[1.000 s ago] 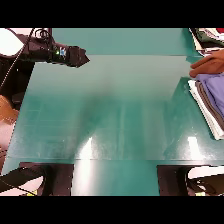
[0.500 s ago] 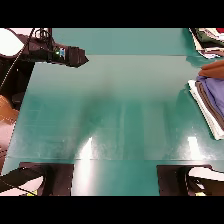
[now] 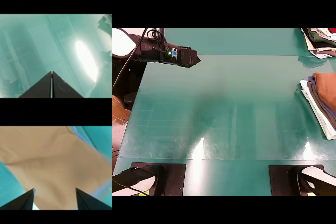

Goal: Fold the shirts.

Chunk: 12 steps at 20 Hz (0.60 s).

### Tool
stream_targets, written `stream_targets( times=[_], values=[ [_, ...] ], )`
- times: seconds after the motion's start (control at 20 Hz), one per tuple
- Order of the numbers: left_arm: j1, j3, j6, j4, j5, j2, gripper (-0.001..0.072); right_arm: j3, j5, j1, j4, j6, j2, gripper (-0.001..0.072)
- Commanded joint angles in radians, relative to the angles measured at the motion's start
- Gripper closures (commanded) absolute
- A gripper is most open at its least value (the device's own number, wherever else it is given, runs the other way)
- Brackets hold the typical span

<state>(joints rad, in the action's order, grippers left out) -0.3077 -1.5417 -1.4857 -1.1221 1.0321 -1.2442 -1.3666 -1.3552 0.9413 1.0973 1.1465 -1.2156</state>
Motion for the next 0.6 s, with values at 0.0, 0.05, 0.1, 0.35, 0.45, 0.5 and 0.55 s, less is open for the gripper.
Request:
stream_targets(
  times=[0.0, 0.05, 0.1, 0.35, 0.45, 0.5, 0.55],
  values=[
    [0.000, 0.000, 0.002, 0.000, 0.000, 0.000, 0.0685, 0.065, -0.016, 0.056, 0.023, 0.043, 0.026, 0.0112],
    [0.000, 0.000, 0.002, 0.000, 0.000, 0.000, 0.0685, 0.064, -0.005, 0.055, -0.016, 0.043, 0.031, 0.0114],
    [0.000, 0.000, 0.002, 0.001, 0.001, 0.000, 0.0685, 0.064, 0.009, 0.046, -0.086, 0.043, 0.036, 0.0114],
    [0.000, 0.000, 0.002, 0.000, 0.002, 0.000, 0.0685, 0.064, 0.025, -0.167, -0.405, 0.042, 0.043, 0.0118],
    [0.000, 0.000, 0.001, 0.006, 0.006, 0.000, 0.0685, 0.064, 0.034, -0.317, -0.422, 0.042, 0.043, 0.0119],
    [0.000, 0.000, 0.001, 0.007, 0.000, 0.000, 0.0685, 0.064, 0.043, -0.400, -0.413, 0.042, 0.043, 0.0120],
    [0.000, 0.000, 0.001, 0.007, -0.005, 0.000, 0.0685, 0.064, 0.053, -0.469, -0.410, 0.041, 0.043, 0.0120]
  ],
)
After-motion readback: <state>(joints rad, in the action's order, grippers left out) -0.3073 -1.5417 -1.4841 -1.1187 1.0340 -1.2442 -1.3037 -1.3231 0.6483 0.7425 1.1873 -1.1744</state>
